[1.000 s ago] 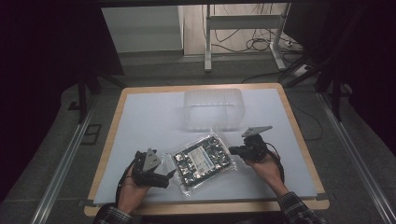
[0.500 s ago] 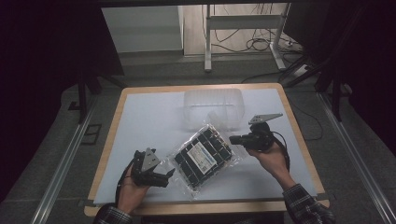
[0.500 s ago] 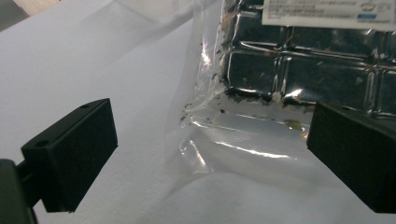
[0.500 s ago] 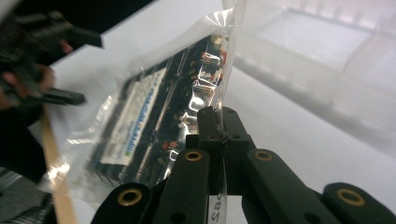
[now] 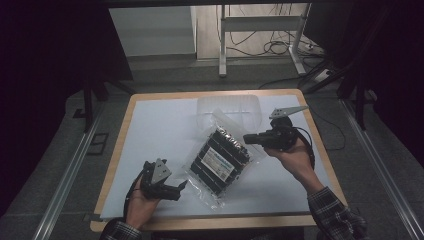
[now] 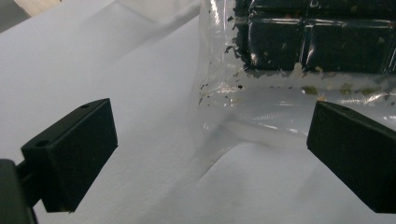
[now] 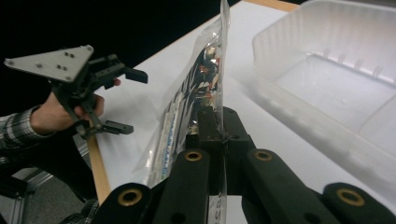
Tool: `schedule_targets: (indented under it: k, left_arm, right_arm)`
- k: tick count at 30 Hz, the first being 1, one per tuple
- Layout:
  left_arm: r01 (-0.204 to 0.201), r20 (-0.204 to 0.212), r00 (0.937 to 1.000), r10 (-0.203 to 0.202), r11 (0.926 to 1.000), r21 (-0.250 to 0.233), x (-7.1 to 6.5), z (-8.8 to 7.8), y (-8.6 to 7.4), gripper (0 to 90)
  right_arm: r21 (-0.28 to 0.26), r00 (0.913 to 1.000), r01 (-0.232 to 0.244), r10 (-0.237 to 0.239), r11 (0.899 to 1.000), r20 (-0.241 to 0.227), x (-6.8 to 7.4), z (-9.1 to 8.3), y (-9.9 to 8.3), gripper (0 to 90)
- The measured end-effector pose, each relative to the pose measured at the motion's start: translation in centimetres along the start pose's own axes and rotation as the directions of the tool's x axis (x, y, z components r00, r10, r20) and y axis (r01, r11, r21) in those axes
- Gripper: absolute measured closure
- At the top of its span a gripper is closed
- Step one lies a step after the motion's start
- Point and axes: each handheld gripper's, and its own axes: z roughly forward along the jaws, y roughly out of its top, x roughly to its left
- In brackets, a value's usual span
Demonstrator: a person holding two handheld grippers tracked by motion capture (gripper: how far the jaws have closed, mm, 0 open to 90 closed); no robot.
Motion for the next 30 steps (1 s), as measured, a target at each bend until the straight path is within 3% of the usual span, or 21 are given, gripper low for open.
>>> schedule_targets:
  k: [9,18,24,30]
  left_arm:
    - [0.002,0.0,1.0,-0.002,1.0,-0.003,0.0,0.0,0.0,1.3]
    - [-0.007,-0.002,1.0,0.007,1.0,-0.001,0.0,0.0,0.0,1.3]
    - [-0.007,-0.001,1.0,0.007,1.0,-0.003,0.0,0.0,0.0,1.3]
    - [-0.007,0.001,1.0,0.007,1.0,-0.002,0.0,0.0,0.0,1.3]
  right_arm:
    - [-0.025,0.9995,0.024,-0.025,0.999,-0.018,0.9,-1.3,2.1,88.8]
    - [-0.042,0.9967,0.078,-0.077,0.996,0.025,1.6,-2.4,4.1,88.8]
    - [-0.063,0.9939,0.083,-0.078,0.995,0.078,1.1,-3.0,5.2,88.8]
    - [-0.082,0.9948,0.062,-0.055,0.995,0.086,0.3,-3.3,6.1,88.8]
